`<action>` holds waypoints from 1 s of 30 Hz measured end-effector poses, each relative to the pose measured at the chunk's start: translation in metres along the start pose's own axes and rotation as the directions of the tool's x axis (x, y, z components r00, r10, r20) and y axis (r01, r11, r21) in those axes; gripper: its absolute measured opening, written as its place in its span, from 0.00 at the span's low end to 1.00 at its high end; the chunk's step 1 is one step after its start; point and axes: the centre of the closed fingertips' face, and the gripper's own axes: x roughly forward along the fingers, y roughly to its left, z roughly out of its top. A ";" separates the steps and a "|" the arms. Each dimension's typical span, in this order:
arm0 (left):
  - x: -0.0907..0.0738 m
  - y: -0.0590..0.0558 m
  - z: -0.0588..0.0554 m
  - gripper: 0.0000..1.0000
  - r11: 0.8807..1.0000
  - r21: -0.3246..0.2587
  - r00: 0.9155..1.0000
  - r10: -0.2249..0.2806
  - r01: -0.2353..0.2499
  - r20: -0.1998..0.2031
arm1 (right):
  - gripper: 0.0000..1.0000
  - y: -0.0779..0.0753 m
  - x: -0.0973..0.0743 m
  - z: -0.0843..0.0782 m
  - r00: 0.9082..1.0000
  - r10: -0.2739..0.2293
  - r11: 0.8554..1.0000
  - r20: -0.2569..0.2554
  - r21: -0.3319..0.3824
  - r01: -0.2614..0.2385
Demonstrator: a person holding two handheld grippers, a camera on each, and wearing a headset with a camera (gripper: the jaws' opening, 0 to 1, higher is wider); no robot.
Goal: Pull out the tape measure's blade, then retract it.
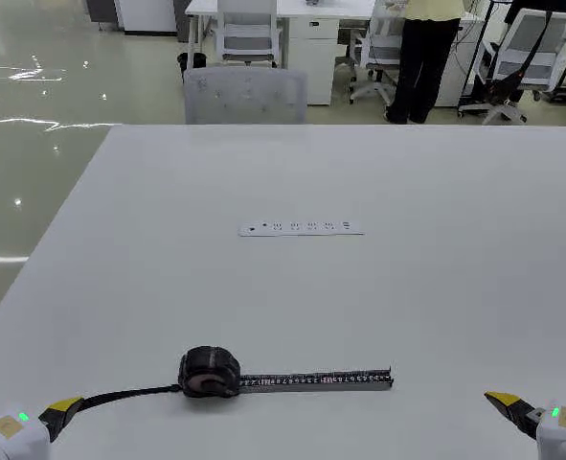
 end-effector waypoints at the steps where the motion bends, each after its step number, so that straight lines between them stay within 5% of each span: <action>1: 0.000 0.002 0.000 1.00 1.000 0.003 1.000 0.003 -0.003 -0.001 | 1.00 0.000 0.000 0.000 1.000 0.001 1.000 -0.001 -0.001 -0.001; 12: 0.001 0.000 0.004 1.00 1.000 0.005 1.000 0.003 -0.003 0.003 | 0.99 -0.002 -0.004 -0.006 1.000 0.002 1.000 -0.014 -0.016 -0.003; 18: 0.019 -0.017 0.022 1.00 0.999 0.052 1.000 -0.013 0.014 -0.009 | 0.99 -0.005 -0.003 -0.001 0.999 0.023 0.997 -0.035 -0.076 -0.025; 24: 0.041 -0.024 0.039 1.00 0.999 0.034 1.000 -0.031 0.031 -0.001 | 0.98 -0.011 -0.001 0.007 0.998 0.040 0.993 -0.057 -0.107 -0.046; 30: 0.061 -0.028 0.031 1.00 1.000 -0.012 0.998 0.009 -0.010 -0.055 | 0.97 -0.016 0.007 0.010 0.988 0.089 0.978 -0.125 -0.178 -0.111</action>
